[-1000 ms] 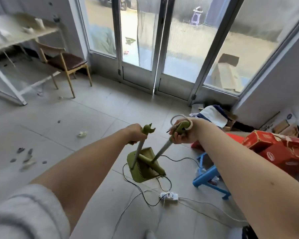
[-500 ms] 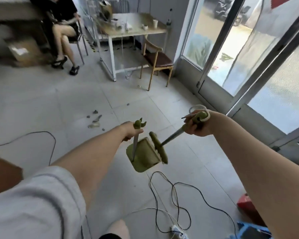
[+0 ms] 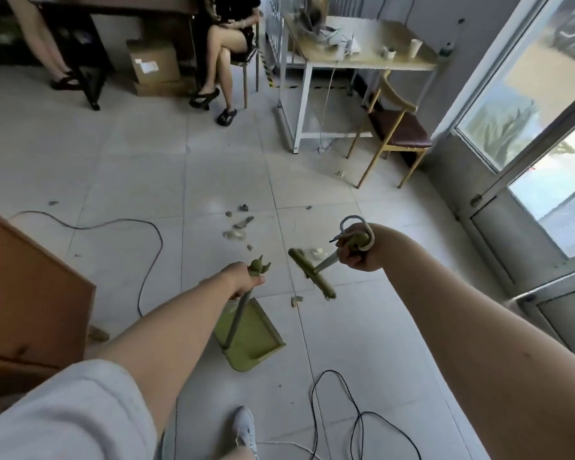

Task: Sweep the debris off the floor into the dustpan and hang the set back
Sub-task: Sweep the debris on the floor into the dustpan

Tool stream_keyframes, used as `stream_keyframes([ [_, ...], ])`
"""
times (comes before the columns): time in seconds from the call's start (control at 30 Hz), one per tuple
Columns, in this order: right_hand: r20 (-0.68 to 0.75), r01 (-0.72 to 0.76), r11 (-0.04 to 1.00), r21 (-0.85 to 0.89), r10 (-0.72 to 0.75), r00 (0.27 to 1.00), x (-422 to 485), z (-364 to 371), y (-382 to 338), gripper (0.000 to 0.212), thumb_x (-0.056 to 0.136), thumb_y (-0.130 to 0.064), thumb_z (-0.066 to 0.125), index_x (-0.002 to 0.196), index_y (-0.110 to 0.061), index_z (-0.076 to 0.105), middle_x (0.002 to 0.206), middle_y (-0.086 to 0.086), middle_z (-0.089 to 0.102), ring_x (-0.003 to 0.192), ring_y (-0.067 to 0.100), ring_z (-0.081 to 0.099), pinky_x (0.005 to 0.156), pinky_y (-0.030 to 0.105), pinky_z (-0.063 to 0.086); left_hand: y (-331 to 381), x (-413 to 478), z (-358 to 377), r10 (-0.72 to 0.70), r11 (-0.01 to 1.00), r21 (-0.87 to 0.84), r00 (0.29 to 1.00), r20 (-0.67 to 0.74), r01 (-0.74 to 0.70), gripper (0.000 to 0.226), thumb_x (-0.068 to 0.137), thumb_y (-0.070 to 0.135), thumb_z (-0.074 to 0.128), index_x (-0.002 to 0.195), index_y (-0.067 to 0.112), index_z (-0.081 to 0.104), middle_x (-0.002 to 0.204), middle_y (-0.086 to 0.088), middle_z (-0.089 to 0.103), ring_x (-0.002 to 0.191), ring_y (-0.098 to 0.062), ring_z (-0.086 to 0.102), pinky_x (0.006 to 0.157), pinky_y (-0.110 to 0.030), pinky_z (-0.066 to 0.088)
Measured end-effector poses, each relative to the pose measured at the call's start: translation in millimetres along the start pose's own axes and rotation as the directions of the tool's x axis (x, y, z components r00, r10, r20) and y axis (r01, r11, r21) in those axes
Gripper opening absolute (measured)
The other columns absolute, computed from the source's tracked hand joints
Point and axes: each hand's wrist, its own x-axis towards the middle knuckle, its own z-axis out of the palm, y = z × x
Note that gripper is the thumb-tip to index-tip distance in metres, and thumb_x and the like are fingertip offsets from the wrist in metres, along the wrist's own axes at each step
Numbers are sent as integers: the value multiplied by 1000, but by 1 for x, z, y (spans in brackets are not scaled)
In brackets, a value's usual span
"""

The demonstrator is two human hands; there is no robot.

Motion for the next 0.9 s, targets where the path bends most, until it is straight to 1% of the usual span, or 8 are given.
stream_keyframes([
  [0.13,23,-30,996,-87,32,999,48,25,-44,32,95,-7,38,65,-5,48,67,7,42,53,13,40,33,12,26,-7,33,-21,-52,996,-70,998,17,53,44,93,49,56,97,5,57,67,-6,50,58,-20,50,59,-28,43],
  [0.27,35,-29,976,-214,38,999,91,44,-75,31,97,-9,38,67,-6,49,66,7,44,49,13,42,30,13,26,-10,57,-33,-107,984,-150,993,-42,100,48,94,50,53,101,4,63,67,-7,53,63,-23,55,66,-29,47],
  [0.37,68,-28,958,-285,49,996,125,54,-96,29,96,-9,41,68,-6,48,65,7,43,44,13,43,29,13,26,-6,77,-36,-160,969,-199,986,-54,146,45,95,51,49,96,8,60,61,-4,52,53,-17,51,56,-25,44],
  [0.43,99,-16,940,-342,53,994,150,56,-113,26,95,-9,42,71,-6,49,64,7,44,35,13,44,29,12,27,2,93,-38,-200,949,-254,979,-30,186,45,96,52,46,97,9,58,62,-5,52,51,-16,50,56,-26,43],
  [0.6,125,17,874,-485,50,991,212,54,-171,29,94,-10,44,67,-4,53,49,7,54,27,13,45,29,13,30,23,138,-40,-278,847,-462,960,34,262,47,98,50,39,105,6,57,69,-9,54,66,-24,52,74,-33,47],
  [0.73,157,50,864,-501,34,987,251,55,-206,21,92,-7,48,71,-4,51,53,8,53,27,14,45,29,12,32,41,168,-42,-325,678,-664,939,114,316,36,96,44,40,87,10,49,62,-7,50,66,-25,50,74,-36,46],
  [0.83,167,95,853,-513,-10,986,278,62,-227,22,93,-10,49,72,-5,53,52,7,56,32,15,46,33,13,34,44,184,-47,-329,652,-717,944,26,247,34,96,41,39,82,11,49,58,-5,49,57,-22,48,70,-34,44],
  [0.9,174,107,865,-491,-23,984,296,68,-238,25,96,-12,45,73,-5,53,61,8,55,39,17,45,35,14,33,40,192,-48,-322,640,-729,946,32,242,33,96,38,41,77,11,48,56,-4,48,53,-20,47,68,-33,44],
])
